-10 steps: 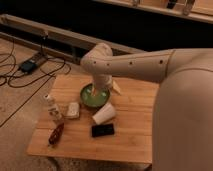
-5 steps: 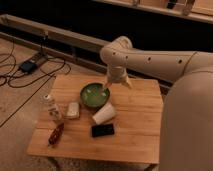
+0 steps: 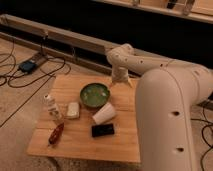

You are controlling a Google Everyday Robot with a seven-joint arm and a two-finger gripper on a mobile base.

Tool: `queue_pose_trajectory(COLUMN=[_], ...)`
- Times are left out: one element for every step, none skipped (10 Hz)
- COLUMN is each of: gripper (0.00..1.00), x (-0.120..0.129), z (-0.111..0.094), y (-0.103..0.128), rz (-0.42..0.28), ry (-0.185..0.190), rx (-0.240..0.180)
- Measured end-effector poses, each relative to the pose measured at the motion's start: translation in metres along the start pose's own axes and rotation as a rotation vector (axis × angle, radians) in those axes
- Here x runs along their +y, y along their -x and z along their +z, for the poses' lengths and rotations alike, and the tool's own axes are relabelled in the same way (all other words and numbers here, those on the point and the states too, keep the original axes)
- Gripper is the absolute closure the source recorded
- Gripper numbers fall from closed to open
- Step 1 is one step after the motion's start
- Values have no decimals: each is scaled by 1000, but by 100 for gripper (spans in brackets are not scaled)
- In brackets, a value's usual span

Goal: Push the ceramic bowl across the table

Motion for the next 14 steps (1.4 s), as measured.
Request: queue_pose_trajectory(gripper=[25,34,47,57,67,79,89,95,100,100,100,100,100,100], x=[0,0,-1,-3,-5,-10,-15,-18,-20,-23,-23,-21,-18,-16], z=[9,24,32,34,34,33,33,33,38,49,61,69,76,77], y=[3,8,9,10,9,6,3,2,0,-2,-3,-3,-2,-2], rz=[-5,-20,-40,-58,-75,-85,-89,-92,-94,-95,-97,-101,-105,-106], ry=[0,-6,-13,-21,-26,-23,-17,-9,2,11,17,22,28,30], rx=[13,30,37,40,43,44,45,40,39,44,50,54,58,61])
